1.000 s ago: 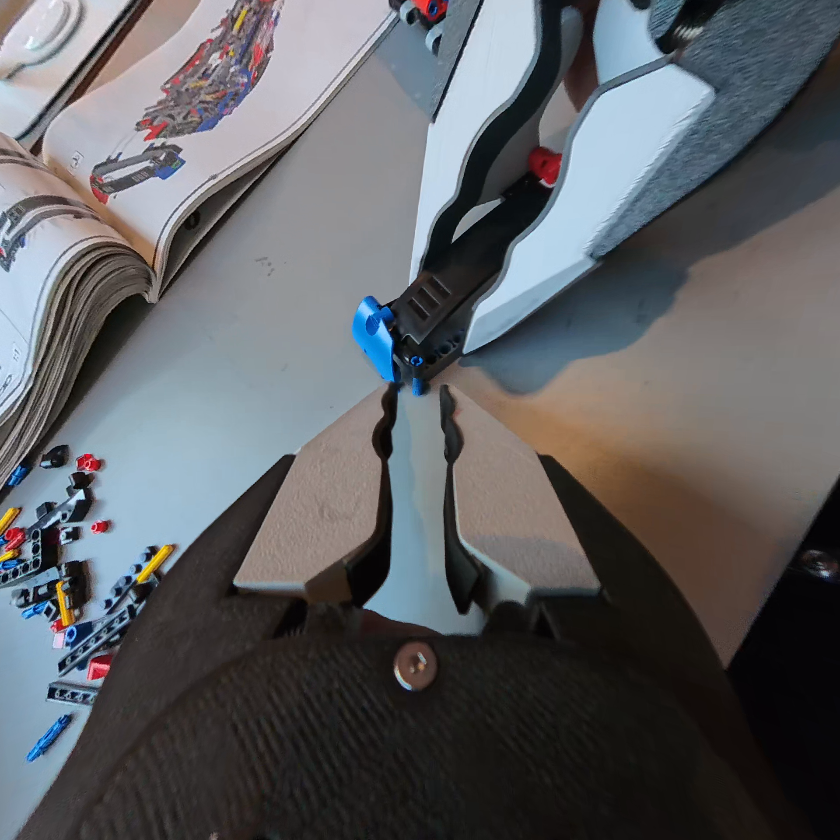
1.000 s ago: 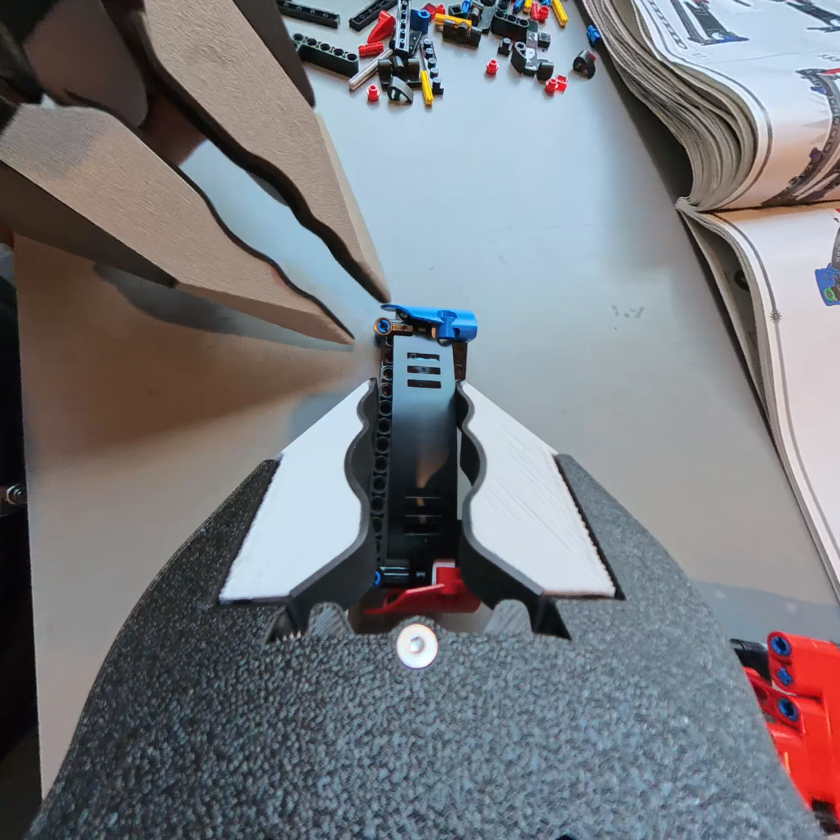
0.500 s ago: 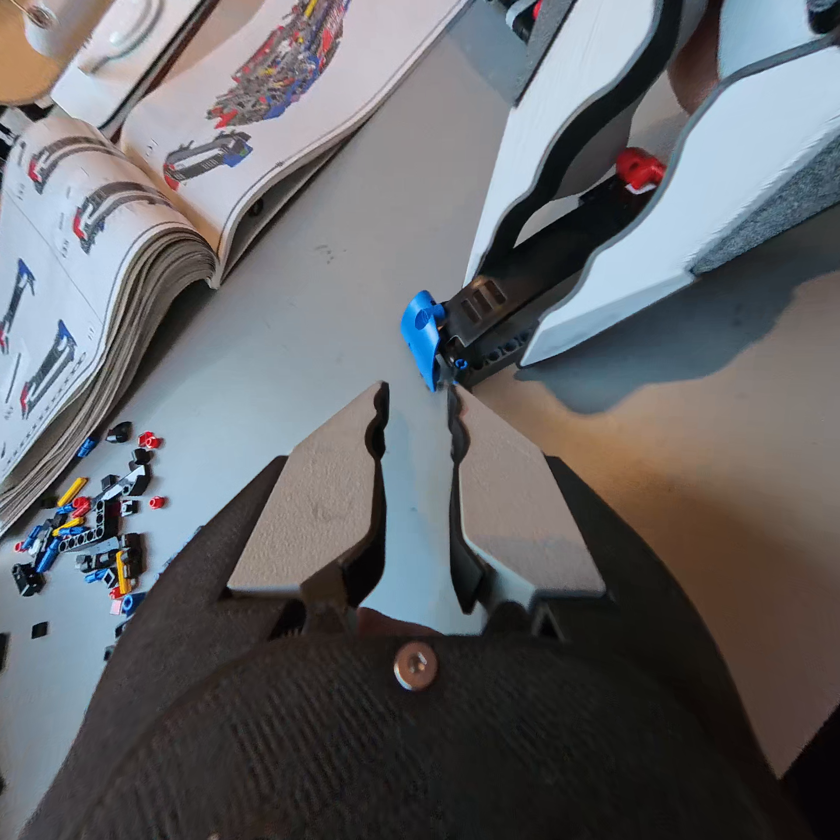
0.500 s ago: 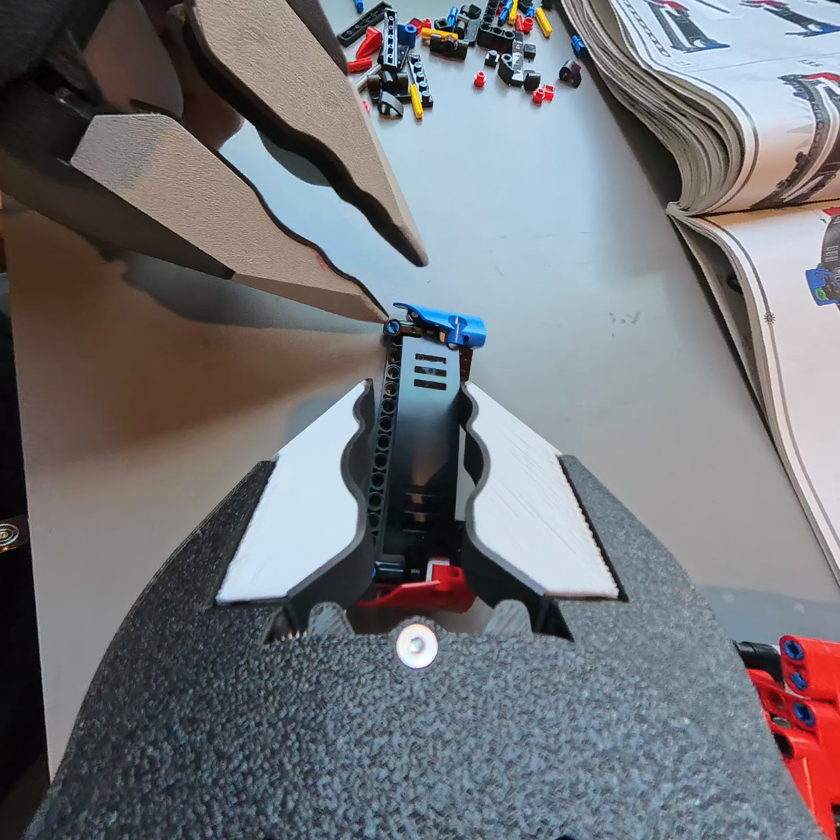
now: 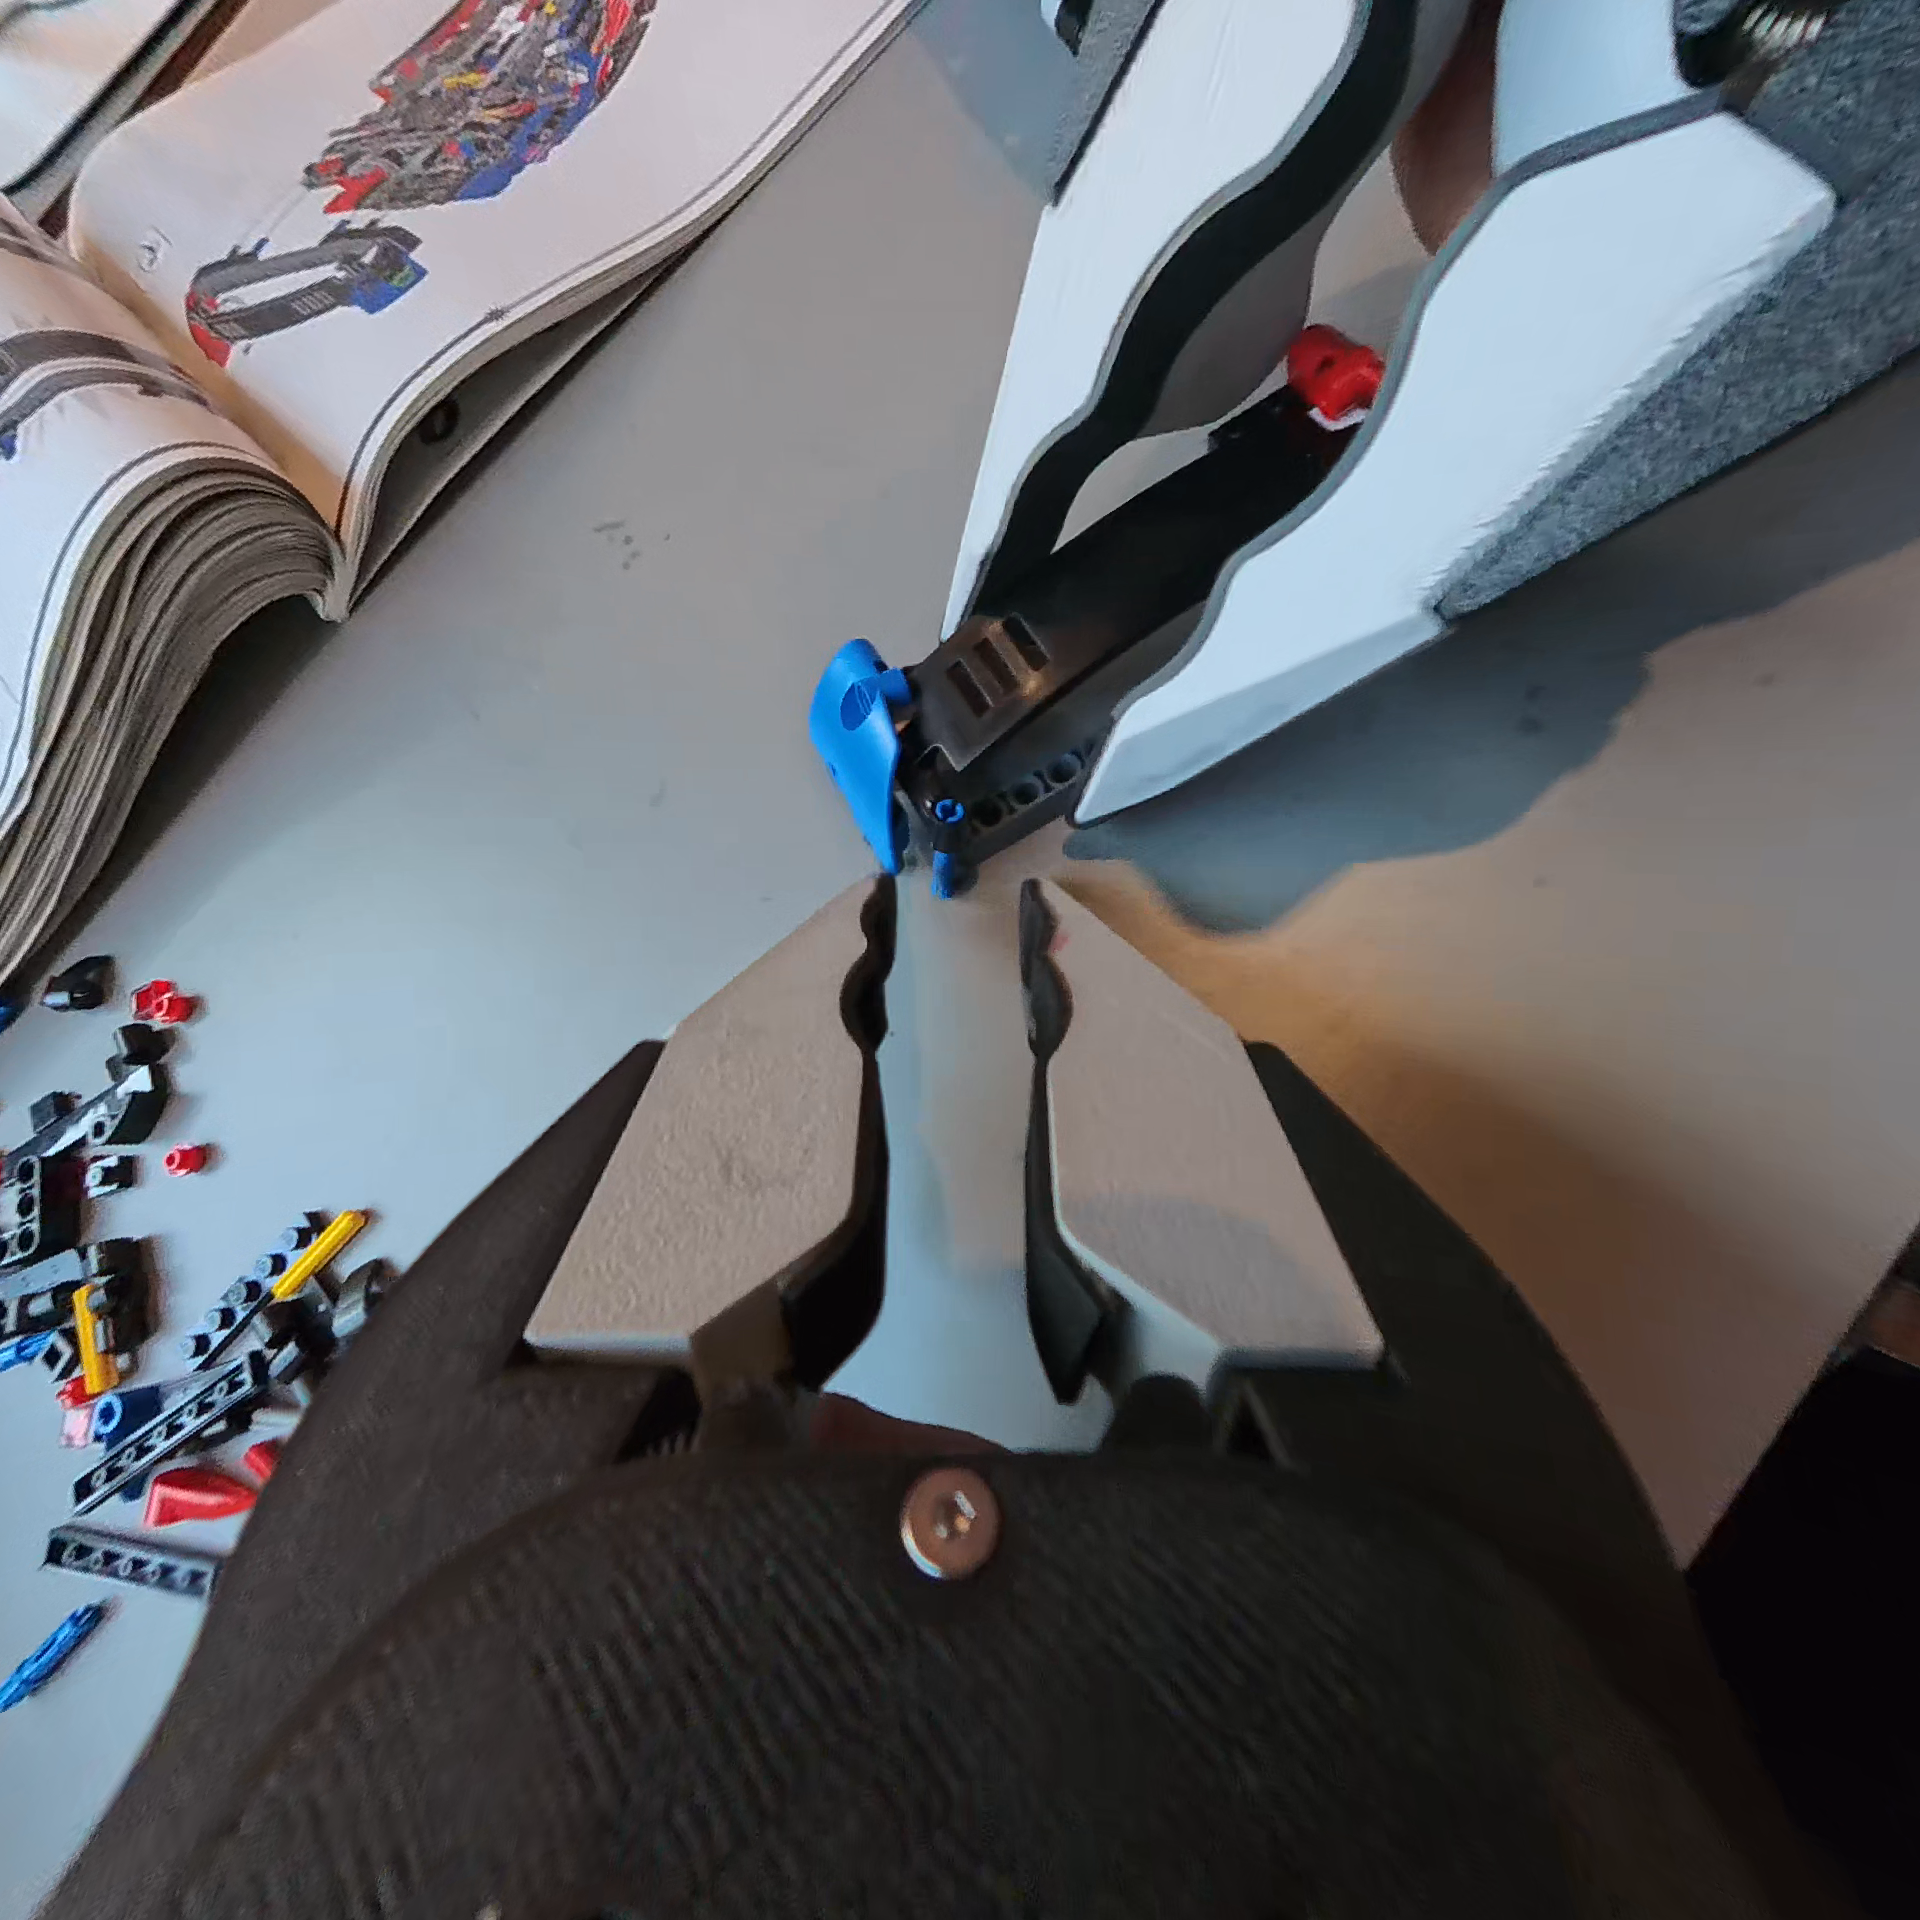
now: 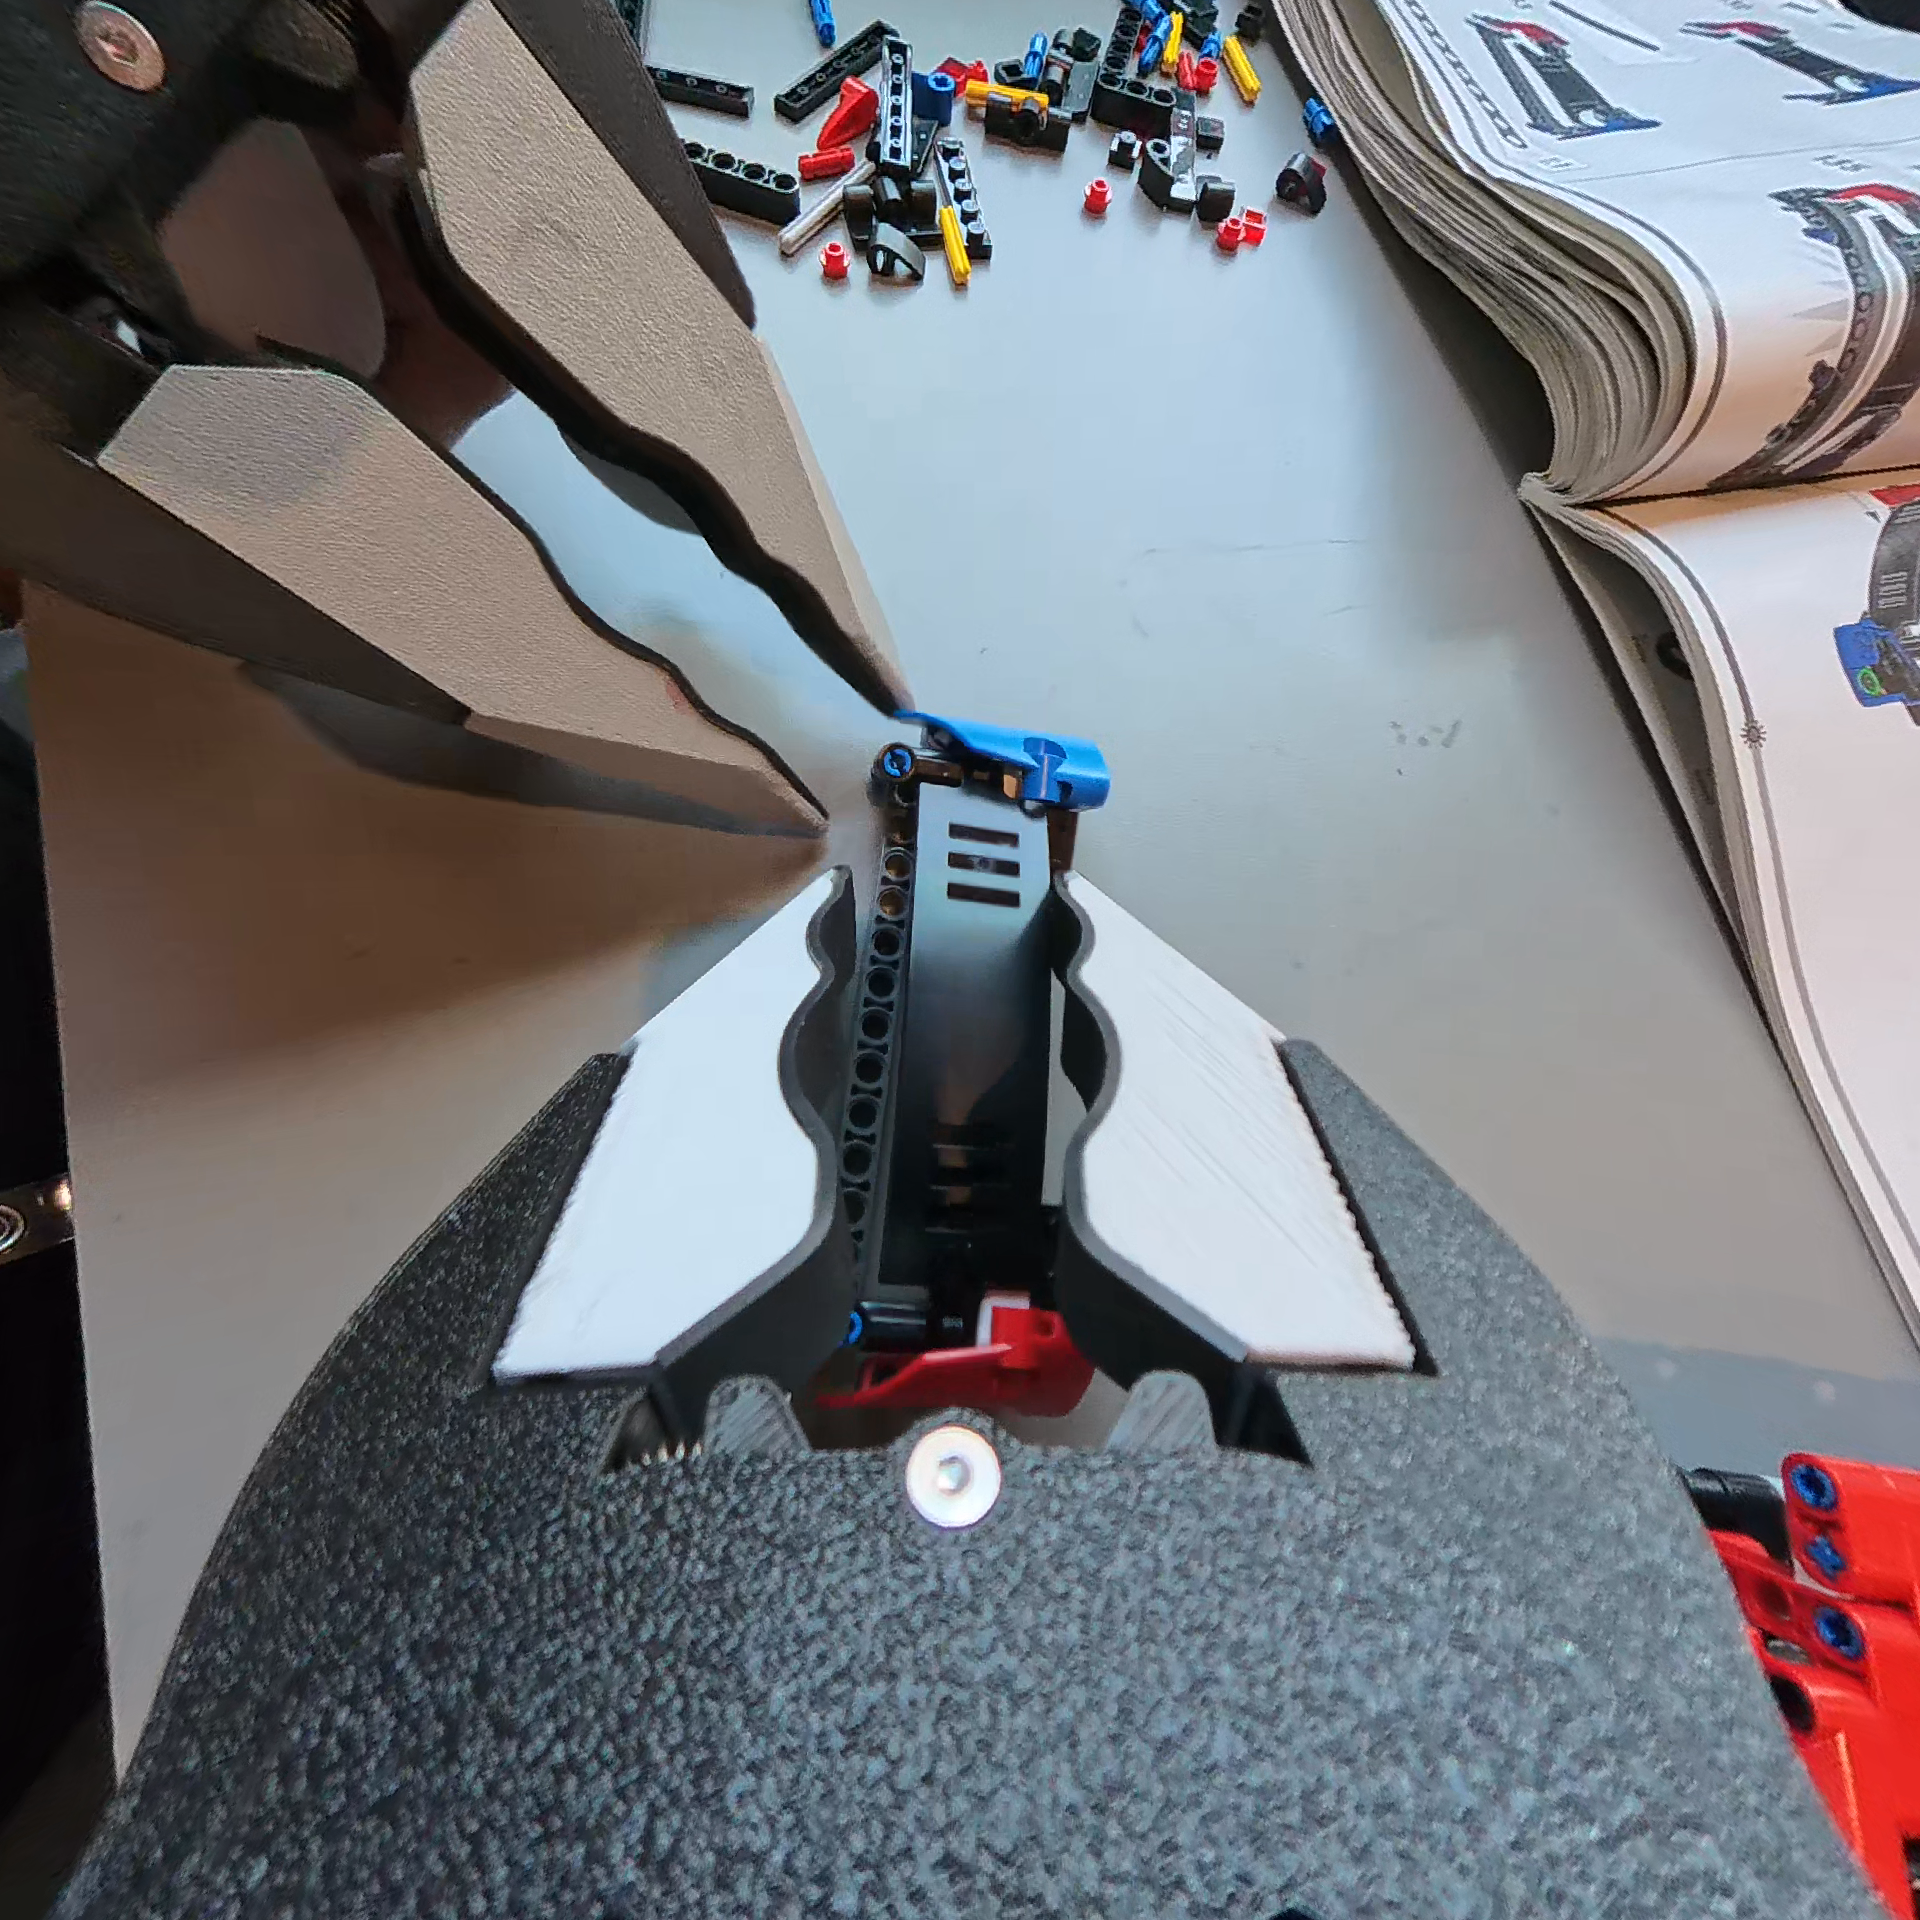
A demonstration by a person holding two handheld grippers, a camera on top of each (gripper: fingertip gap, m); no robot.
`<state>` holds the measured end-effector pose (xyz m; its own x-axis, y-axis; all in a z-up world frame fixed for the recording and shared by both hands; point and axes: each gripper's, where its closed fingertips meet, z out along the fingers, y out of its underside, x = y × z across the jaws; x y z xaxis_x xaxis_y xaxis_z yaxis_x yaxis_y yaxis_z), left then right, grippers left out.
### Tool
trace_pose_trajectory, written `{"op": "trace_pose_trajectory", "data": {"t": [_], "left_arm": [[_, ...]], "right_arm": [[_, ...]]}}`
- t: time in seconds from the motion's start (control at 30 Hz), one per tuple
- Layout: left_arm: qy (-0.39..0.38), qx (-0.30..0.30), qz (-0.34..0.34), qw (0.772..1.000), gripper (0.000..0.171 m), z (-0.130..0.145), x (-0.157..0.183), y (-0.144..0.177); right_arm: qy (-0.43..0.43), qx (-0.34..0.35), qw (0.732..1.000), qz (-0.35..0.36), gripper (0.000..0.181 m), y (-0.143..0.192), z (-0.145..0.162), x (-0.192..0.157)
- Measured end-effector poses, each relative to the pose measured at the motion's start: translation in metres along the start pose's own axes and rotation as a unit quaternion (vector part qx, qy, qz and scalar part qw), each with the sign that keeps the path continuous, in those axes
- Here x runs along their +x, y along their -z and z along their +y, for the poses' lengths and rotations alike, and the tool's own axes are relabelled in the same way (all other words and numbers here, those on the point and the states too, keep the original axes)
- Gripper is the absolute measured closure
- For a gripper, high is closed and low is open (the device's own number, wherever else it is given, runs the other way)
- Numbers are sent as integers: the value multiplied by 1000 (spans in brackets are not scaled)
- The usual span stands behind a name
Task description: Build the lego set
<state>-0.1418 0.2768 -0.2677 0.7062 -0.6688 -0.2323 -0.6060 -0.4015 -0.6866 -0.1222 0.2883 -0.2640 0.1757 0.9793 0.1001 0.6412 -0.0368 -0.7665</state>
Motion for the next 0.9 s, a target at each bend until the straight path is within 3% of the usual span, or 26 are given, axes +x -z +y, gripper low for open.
{"op": "trace_pose_trajectory", "data": {"t": [0.13, 0.6, 0.9], "left_arm": [[1, -2, -14, 1000, 163, -1, -7, 0], [0, 26, -7, 1000, 166, -12, 0, 13], [8, 15, -8, 1000, 166, -11, -2, -1]], "right_arm": [[1, -1, 1000, -1, 142, 0, 0, -1], [-1, -5, 1000, 3, 143, -1, 1, 1], [9, -8, 1000, 6, 140, -2, 2, -1]]}}
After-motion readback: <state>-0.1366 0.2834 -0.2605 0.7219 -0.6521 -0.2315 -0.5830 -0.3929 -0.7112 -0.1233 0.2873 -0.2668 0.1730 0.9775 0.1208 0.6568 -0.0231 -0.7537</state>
